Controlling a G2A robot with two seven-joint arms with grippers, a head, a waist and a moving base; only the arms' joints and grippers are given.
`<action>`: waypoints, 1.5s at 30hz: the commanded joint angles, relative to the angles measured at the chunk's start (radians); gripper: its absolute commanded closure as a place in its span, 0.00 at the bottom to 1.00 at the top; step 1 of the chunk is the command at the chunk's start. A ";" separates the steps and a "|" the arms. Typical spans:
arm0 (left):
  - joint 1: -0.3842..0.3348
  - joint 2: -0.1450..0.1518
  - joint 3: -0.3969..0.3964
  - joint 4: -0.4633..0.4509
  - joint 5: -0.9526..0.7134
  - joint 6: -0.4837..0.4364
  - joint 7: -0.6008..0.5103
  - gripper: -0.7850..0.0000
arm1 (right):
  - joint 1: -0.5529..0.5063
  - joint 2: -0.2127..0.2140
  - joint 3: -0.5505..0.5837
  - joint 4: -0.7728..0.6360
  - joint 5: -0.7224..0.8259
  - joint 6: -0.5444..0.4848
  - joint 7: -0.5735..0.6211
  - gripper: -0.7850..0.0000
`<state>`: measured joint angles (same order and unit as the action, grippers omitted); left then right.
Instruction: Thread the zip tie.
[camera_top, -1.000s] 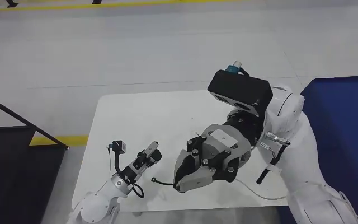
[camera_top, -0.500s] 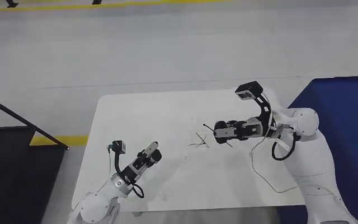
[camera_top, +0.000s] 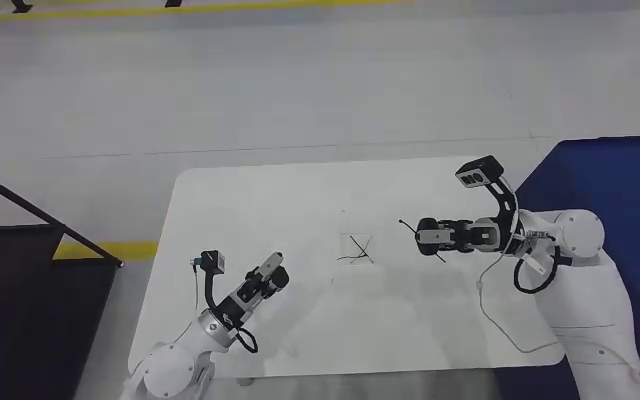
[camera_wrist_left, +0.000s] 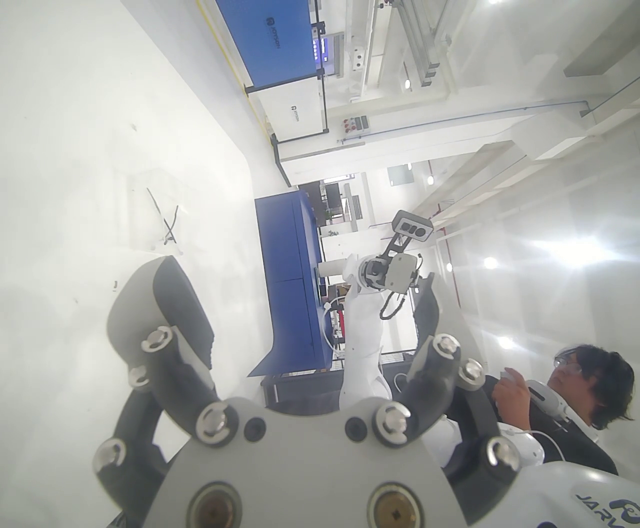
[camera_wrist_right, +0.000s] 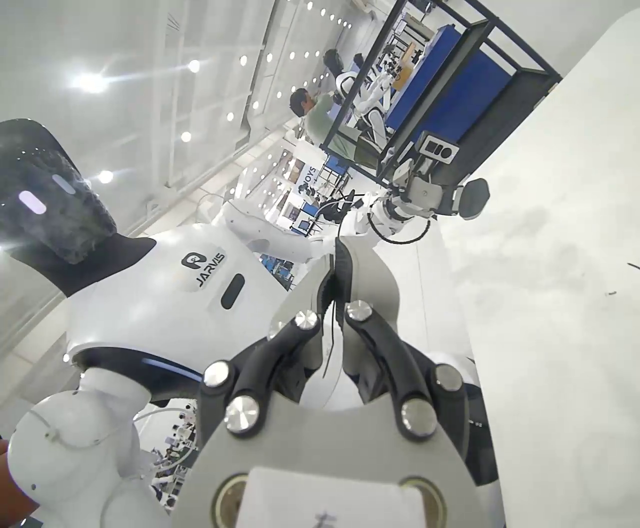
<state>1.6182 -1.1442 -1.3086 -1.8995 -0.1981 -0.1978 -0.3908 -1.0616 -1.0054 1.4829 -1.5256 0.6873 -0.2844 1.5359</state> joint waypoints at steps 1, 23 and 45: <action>0.000 0.000 0.000 0.000 0.000 0.000 0.000 0.00 | 0.000 0.000 0.000 0.000 0.000 0.000 0.000 1.00; 0.000 0.000 0.000 0.000 0.000 0.000 0.000 0.00 | 0.000 0.000 0.000 0.000 0.000 0.000 0.000 1.00; 0.000 0.000 0.000 0.000 0.000 0.000 0.000 0.00 | 0.033 0.013 0.038 0.064 0.061 0.021 0.000 1.00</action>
<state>1.6182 -1.1442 -1.3086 -1.8995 -0.1981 -0.1978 -0.3908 -1.0290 -0.9921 1.5204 -1.4617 0.7483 -0.2634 1.5359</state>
